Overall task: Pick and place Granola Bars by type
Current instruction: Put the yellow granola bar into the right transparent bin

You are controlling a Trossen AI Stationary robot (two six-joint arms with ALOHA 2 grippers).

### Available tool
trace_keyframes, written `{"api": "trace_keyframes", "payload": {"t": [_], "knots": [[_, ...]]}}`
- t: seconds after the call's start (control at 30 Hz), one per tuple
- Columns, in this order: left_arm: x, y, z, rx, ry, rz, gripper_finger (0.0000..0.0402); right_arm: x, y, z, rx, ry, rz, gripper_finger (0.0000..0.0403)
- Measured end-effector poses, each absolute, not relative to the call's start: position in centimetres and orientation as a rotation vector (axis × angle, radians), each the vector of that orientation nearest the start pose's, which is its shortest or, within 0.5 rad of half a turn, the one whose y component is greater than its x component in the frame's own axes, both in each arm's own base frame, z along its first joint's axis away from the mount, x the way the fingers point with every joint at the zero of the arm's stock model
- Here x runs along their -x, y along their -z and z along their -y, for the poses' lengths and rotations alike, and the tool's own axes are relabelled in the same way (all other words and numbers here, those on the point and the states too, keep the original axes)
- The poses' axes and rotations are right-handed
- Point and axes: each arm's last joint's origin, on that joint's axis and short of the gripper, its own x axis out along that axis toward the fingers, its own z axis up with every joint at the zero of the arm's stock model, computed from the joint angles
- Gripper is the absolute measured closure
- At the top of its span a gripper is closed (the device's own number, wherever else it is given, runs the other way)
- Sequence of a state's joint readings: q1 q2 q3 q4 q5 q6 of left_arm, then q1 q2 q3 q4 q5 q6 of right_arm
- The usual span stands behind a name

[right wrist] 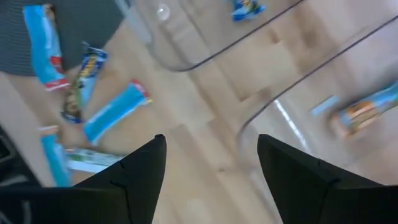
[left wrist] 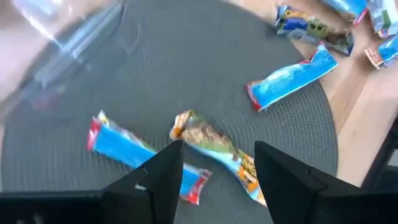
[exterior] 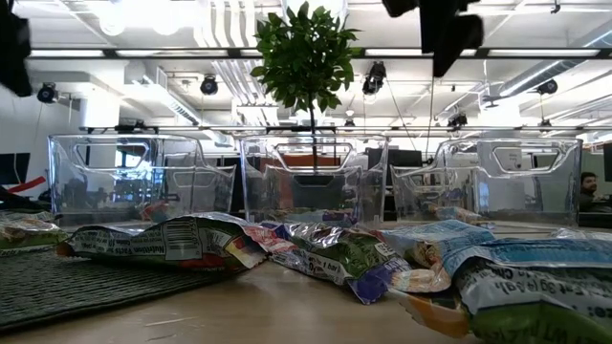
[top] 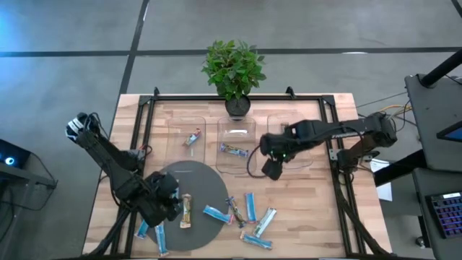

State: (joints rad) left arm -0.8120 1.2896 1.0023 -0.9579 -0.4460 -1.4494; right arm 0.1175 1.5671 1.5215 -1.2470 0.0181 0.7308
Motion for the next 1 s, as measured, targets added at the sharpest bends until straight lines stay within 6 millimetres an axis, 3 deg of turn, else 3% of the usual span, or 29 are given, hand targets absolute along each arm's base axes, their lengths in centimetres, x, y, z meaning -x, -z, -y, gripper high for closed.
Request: {"api": "trace_keyframes", "payload": {"t": [0.3,0.53,0.77,1.0], "knots": [[-15.4,-27.4,13.9,0.421,-0.349,-0.821,0.0223,-29.6,-31.8,-8.6,-0.753,0.496,-1.141,0.0161],[-13.3,-27.4,11.7,0.471,-0.304,-0.783,0.0223,-31.2,-28.2,-12.5,-0.824,0.568,-1.225,0.0161],[-12.3,-26.0,11.0,0.513,-0.227,-0.783,0.0223,-30.5,-25.0,-17.4,-0.408,0.317,-1.369,0.0161],[-12.2,-24.2,11.0,0.515,-0.215,-0.815,0.0223,-30.7,-21.1,-20.5,0.023,0.005,-1.478,0.0161]]}}
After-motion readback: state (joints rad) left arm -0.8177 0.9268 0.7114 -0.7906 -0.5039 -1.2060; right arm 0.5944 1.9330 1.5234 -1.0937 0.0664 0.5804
